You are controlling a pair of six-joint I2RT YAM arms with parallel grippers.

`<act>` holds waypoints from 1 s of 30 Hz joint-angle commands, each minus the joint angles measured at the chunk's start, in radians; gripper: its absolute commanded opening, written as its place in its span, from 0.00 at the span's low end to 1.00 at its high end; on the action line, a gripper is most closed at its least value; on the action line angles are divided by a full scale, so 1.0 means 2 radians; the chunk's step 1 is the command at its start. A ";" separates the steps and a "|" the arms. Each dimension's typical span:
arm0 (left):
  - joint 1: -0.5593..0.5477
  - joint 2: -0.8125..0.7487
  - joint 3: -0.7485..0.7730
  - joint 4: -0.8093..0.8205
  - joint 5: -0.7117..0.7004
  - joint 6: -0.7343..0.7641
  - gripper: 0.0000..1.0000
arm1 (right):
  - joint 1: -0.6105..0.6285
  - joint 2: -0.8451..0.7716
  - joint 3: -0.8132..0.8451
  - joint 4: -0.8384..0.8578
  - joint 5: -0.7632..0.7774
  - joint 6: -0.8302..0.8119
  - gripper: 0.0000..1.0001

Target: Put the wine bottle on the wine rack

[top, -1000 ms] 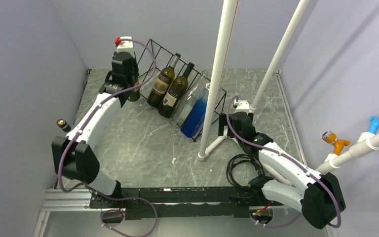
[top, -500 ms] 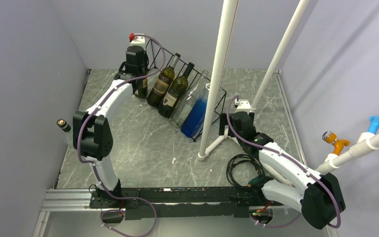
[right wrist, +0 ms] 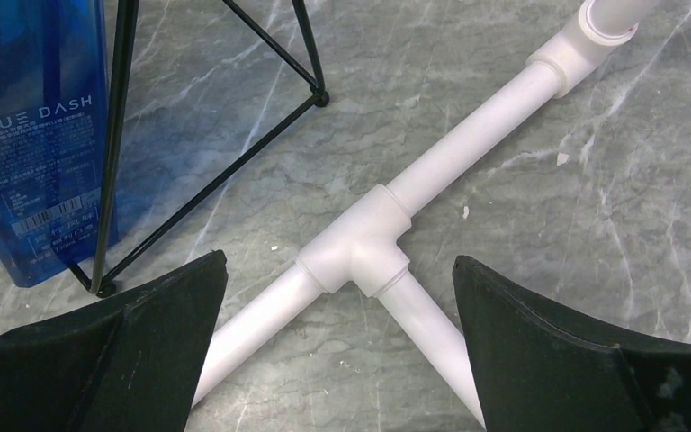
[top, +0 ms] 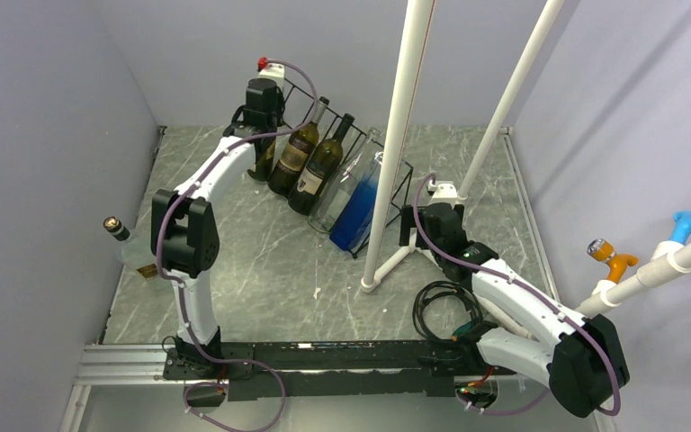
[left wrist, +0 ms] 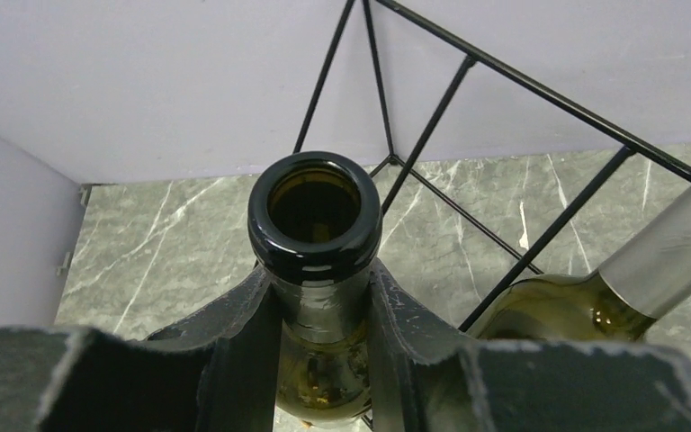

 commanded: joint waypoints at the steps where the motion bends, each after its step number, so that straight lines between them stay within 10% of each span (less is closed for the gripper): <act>1: -0.007 0.024 0.058 -0.009 -0.009 0.067 0.00 | -0.005 0.002 0.002 0.025 0.001 -0.003 1.00; 30: -0.022 0.165 0.170 -0.078 0.024 0.231 0.04 | -0.012 -0.028 -0.027 0.093 -0.020 0.029 1.00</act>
